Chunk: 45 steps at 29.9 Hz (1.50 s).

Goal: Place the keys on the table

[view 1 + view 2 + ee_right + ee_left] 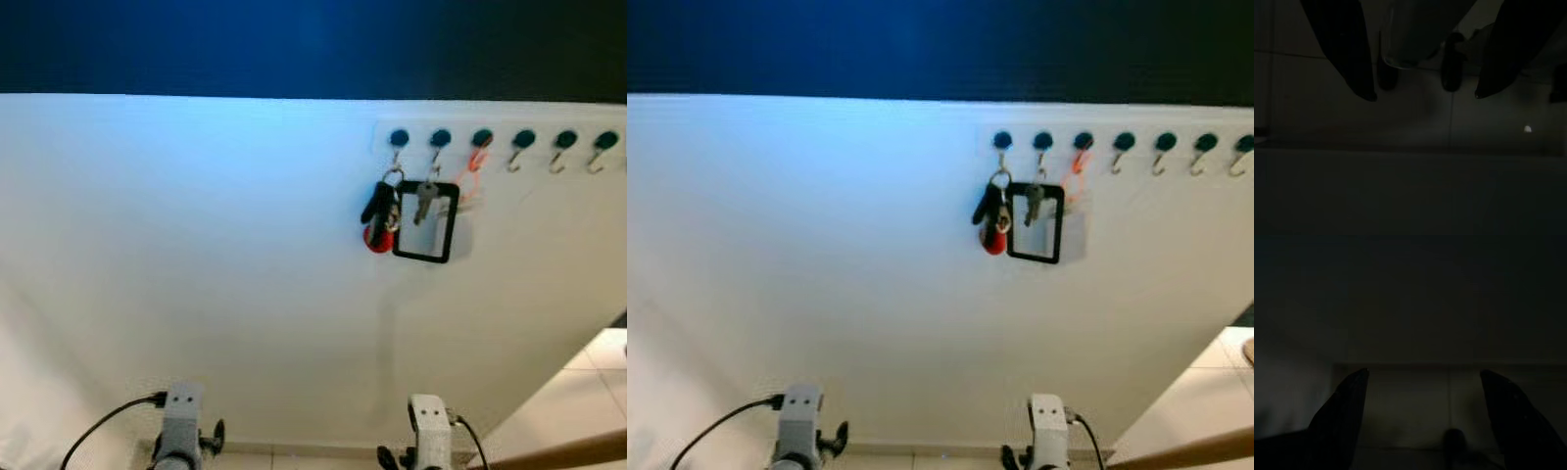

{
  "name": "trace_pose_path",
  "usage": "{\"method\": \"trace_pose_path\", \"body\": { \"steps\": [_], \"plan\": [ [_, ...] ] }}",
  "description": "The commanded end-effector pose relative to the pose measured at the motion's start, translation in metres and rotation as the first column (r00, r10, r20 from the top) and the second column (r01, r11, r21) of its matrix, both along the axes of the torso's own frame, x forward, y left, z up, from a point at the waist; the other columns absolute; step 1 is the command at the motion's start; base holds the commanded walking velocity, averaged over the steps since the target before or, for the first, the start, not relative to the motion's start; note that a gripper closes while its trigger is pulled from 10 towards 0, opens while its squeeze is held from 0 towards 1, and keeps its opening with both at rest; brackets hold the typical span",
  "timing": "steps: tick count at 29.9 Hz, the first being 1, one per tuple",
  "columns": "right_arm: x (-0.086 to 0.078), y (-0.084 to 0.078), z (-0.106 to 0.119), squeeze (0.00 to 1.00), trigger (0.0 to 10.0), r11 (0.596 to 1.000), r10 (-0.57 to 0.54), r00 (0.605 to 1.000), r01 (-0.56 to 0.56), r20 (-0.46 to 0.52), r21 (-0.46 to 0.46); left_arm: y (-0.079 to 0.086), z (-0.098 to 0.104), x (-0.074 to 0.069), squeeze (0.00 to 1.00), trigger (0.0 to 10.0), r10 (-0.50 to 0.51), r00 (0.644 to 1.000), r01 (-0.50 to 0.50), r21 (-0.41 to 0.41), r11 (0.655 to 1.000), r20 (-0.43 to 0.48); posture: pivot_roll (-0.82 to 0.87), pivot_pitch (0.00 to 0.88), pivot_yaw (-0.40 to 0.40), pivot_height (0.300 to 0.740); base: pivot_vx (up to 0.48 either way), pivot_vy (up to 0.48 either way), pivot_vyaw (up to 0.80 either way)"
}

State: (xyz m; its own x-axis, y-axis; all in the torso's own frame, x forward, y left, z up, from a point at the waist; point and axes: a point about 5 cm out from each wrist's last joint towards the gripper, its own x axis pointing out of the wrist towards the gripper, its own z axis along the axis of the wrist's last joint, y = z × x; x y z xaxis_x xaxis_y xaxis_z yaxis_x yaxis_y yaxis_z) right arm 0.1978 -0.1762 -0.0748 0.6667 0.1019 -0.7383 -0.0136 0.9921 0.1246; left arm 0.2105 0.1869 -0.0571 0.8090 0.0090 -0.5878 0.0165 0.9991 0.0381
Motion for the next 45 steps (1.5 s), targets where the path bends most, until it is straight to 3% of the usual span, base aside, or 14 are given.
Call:
{"method": "trace_pose_path", "body": {
  "steps": [1,7,15,33,45],
  "plan": [
    [-0.0023,-0.0028,-0.0010,0.00,10.0,1.000,-0.008,1.000,0.008,-0.007,-0.003,0.0011,-0.0013,-0.0027,0.00,10.0,-0.014,1.000,0.014,0.011,1.000,-0.007,0.04,0.046,0.014,0.740,0.000,0.000,0.00],
    [-0.0035,-0.0028,-0.0016,0.00,10.0,1.000,-0.012,1.000,0.012,-0.009,-0.002,-0.0023,-0.0007,-0.0020,0.00,10.0,-0.053,0.999,0.053,0.023,0.998,-0.001,0.04,0.046,0.015,0.740,0.000,0.000,0.00],
    [-0.0038,-0.0031,-0.0016,0.00,10.0,1.000,-0.012,1.000,0.012,-0.009,-0.002,-0.0037,-0.0019,-0.0037,0.00,10.0,-0.058,0.998,0.058,0.022,0.998,-0.006,0.04,0.045,0.011,0.740,0.000,-0.480,0.00],
    [-0.0067,-0.0019,-0.0031,0.00,10.0,1.000,-0.005,1.000,0.005,-0.014,0.000,0.0035,-0.0045,-0.0085,0.00,10.0,-0.009,1.000,0.010,0.049,0.999,-0.023,0.04,0.036,0.012,0.740,0.000,0.000,0.00],
    [-0.0078,-0.0021,-0.0036,0.00,10.0,1.000,-0.007,1.000,0.007,-0.015,-0.001,0.0030,-0.0038,-0.0077,0.00,10.0,-0.010,1.000,0.010,0.022,1.000,-0.017,0.04,0.033,0.013,0.740,-0.020,0.000,0.00]
  ]
}}
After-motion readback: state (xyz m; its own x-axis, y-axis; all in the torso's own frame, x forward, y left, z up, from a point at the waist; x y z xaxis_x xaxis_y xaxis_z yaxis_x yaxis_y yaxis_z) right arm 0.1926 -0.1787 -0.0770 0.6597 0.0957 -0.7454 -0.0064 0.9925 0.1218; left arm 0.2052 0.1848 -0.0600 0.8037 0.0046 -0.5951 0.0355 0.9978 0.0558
